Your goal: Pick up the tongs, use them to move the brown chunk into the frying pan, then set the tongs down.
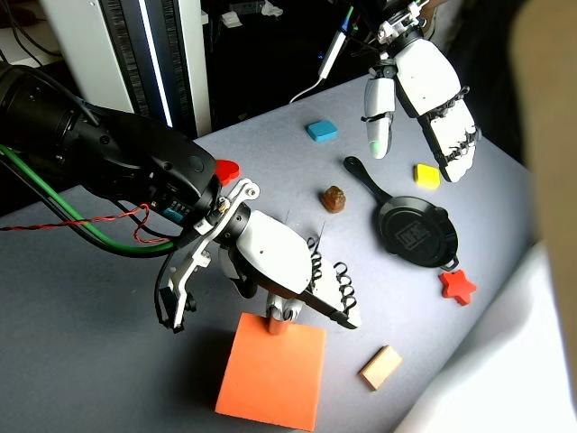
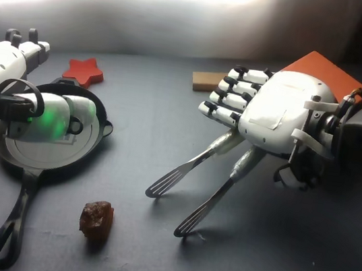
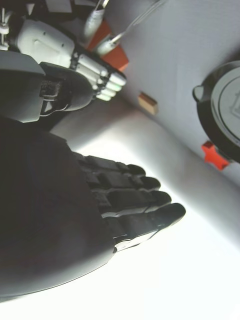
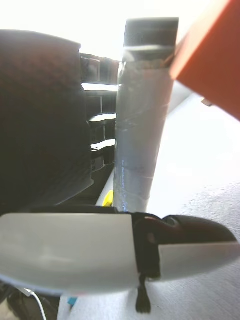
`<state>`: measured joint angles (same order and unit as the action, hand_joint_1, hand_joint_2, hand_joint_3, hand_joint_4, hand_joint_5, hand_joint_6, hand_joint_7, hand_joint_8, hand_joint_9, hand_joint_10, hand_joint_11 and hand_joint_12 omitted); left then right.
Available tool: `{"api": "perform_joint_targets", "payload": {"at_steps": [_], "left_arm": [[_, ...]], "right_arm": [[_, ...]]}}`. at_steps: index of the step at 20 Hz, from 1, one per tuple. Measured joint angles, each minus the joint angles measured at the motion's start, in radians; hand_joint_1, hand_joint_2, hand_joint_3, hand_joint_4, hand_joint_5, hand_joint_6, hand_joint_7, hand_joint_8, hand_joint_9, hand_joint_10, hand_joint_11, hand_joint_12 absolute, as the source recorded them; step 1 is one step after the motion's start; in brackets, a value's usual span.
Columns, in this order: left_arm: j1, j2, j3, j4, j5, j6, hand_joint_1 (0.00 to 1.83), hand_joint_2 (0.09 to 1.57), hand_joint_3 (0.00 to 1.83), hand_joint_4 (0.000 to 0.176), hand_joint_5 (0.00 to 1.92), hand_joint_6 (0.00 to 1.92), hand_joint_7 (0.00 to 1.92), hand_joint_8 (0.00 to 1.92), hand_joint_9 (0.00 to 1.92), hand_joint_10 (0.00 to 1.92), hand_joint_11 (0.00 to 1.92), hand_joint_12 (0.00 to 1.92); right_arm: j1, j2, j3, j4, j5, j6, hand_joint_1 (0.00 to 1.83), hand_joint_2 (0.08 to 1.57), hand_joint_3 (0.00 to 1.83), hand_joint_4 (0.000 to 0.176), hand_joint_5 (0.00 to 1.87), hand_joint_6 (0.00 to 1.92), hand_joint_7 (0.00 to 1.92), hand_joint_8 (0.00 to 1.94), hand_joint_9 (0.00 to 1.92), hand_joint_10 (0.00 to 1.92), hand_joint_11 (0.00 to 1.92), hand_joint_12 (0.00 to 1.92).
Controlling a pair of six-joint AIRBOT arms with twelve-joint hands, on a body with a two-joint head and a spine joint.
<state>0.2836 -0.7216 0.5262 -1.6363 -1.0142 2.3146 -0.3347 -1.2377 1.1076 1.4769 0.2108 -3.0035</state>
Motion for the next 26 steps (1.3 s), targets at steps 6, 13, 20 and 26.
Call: {"api": "perform_joint_targets", "payload": {"at_steps": [6,13,20,26], "left_arm": [[0.004,0.0,0.0,-0.002,-0.003,-0.006,0.01,1.26,0.0,0.0,0.04,0.0,0.11,0.0,0.1,0.01,0.0,0.37],[0.014,0.0,-0.006,0.0,-0.013,-0.014,0.0,1.26,0.0,0.0,0.03,0.01,0.1,0.0,0.1,0.0,0.0,0.37],[0.014,0.0,-0.006,-0.002,-0.013,-0.015,0.0,1.25,0.0,0.0,0.03,0.0,0.11,0.0,0.11,0.01,0.0,0.41],[0.014,0.0,-0.006,-0.002,-0.014,-0.015,0.0,1.26,0.0,0.0,0.02,0.0,0.09,0.01,0.09,0.01,0.0,0.38]], "right_arm": [[-0.001,-0.008,0.002,-0.003,-0.001,0.0,1.04,1.08,0.06,0.0,0.27,0.05,0.31,0.01,0.23,0.07,0.0,0.63],[0.003,-0.011,0.001,-0.013,-0.008,0.003,1.09,1.18,0.04,0.0,0.75,1.13,0.93,0.2,0.6,0.81,0.21,1.64],[0.012,-0.011,-0.008,-0.011,-0.008,0.003,1.21,1.13,0.0,0.022,0.94,1.09,0.97,1.03,0.93,1.0,0.64,1.66],[0.045,-0.011,-0.013,-0.003,-0.009,0.002,1.22,1.11,0.0,0.023,0.97,1.04,1.03,0.93,0.99,0.93,0.65,1.66]]}}
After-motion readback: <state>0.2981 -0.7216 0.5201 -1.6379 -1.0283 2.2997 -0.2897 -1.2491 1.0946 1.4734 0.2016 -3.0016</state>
